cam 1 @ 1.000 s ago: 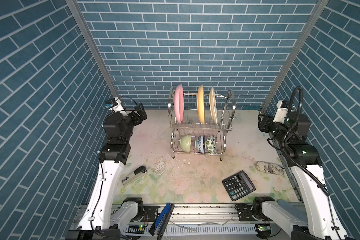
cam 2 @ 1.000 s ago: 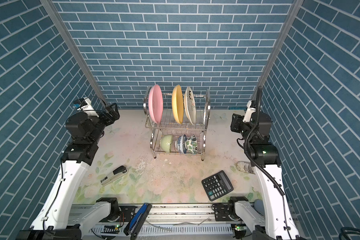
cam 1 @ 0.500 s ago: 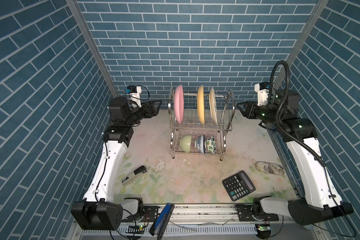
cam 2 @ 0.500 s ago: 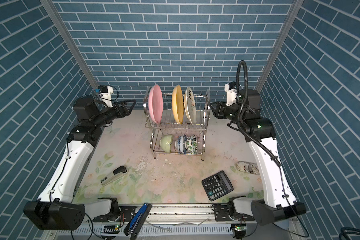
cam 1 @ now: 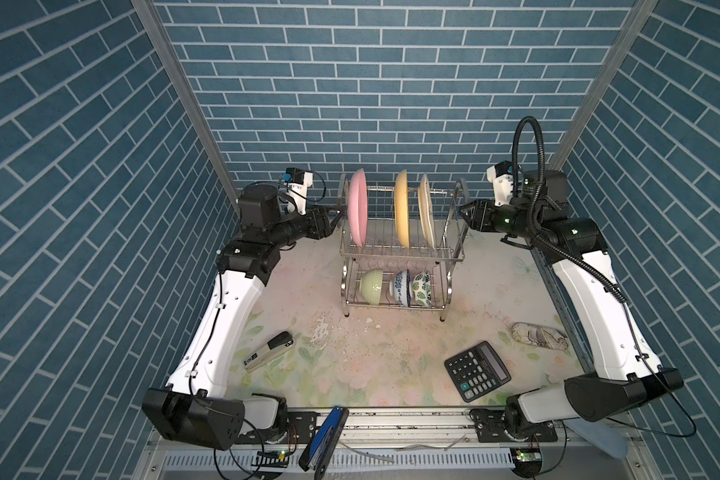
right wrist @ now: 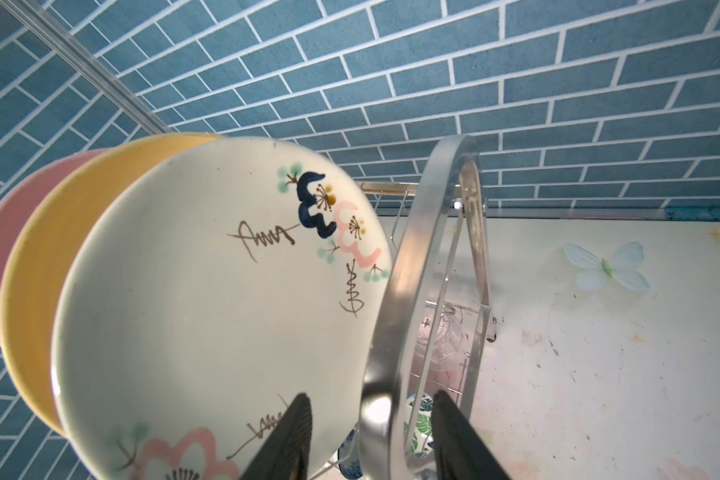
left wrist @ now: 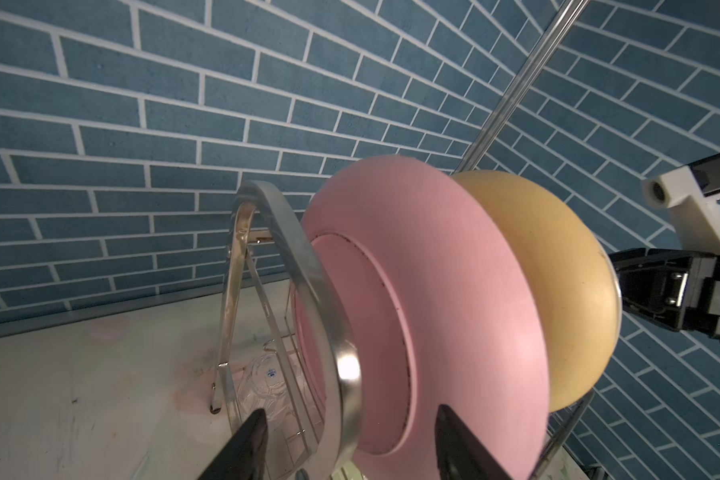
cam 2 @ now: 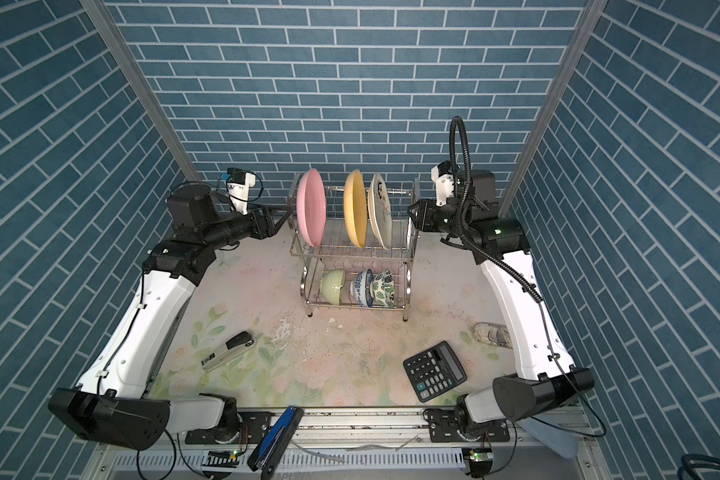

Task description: Unload the mixed dishes from the dish rack

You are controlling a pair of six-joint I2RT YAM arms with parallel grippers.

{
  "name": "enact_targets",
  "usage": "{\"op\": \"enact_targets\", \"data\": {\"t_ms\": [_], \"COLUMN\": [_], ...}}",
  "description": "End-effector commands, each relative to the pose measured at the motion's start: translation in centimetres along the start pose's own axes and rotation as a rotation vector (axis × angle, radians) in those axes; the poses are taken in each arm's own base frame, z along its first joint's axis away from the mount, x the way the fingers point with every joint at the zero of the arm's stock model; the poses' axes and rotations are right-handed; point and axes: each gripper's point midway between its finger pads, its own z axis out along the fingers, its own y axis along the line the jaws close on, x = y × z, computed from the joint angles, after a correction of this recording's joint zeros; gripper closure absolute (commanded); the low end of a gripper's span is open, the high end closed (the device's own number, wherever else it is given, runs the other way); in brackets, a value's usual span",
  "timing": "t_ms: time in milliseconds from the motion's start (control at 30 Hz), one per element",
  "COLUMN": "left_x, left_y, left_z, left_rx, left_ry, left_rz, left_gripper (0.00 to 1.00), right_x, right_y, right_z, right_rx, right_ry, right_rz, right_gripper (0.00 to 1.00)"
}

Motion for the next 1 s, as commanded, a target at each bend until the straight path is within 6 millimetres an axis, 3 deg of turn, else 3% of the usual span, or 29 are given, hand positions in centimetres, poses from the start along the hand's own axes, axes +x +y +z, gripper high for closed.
{"op": "enact_targets", "data": {"t_ms": [0,267,500,733,967], "left_x": [-0.1,0.1,0.2,-0.2,-0.7], "left_y": [0.6,0.6,0.4,0.7,1.8], "left_z": [0.2,2.1,3.9,4.7,6.2], "left_rx": [-0.046,-0.076,-0.058,-0.071,-0.1], "left_ry": [0.009,0.039,0.06,0.057,0.06], "left_rz": [0.022,0.054,0.058,0.068,0.078], "left_gripper": [0.37,0.44,0.6,0.8,0.85], "right_x": [-0.6,-1.1,-1.6,-2.2,-2.5], "right_y": [0.6,0.6,0.6,0.5,-0.3], "right_z": [0.1,0.8,1.9,3.5,5.7], "right_rx": [-0.016,-0.022,-0.032,-0.038,-0.019], "right_ry": [-0.005,-0.013,-0.01,0.004,0.025], "right_rz": [-0.02,-0.012,-0.007,-0.016,-0.037], "right_gripper": [0.55,0.65,0.73,0.89,0.94]}}
